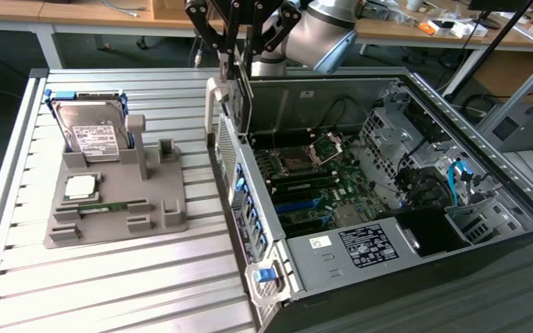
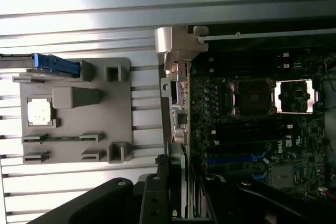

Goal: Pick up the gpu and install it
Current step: 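Pick up the gpu and move the gpu toward the slot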

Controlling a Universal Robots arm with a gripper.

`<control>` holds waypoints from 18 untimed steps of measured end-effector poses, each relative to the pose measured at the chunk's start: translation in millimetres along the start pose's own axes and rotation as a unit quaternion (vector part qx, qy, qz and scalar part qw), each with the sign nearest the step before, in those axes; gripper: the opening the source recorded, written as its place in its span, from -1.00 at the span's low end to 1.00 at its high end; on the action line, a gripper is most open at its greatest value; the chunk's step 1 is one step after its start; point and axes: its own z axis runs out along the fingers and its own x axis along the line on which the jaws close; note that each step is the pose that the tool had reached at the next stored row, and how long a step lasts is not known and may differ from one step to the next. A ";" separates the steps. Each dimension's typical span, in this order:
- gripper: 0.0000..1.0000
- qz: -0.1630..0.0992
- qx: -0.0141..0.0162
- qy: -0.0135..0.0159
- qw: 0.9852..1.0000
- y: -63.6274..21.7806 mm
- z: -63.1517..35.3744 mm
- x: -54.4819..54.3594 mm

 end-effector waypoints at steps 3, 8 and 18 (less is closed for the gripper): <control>-0.45 0.000 0.000 0.000 1.000 -0.1 0.2 -2.1; -0.45 0.000 0.000 0.000 1.000 -0.3 0.6 -5.8; -0.45 0.000 0.000 0.000 1.000 -0.5 1.3 -12.6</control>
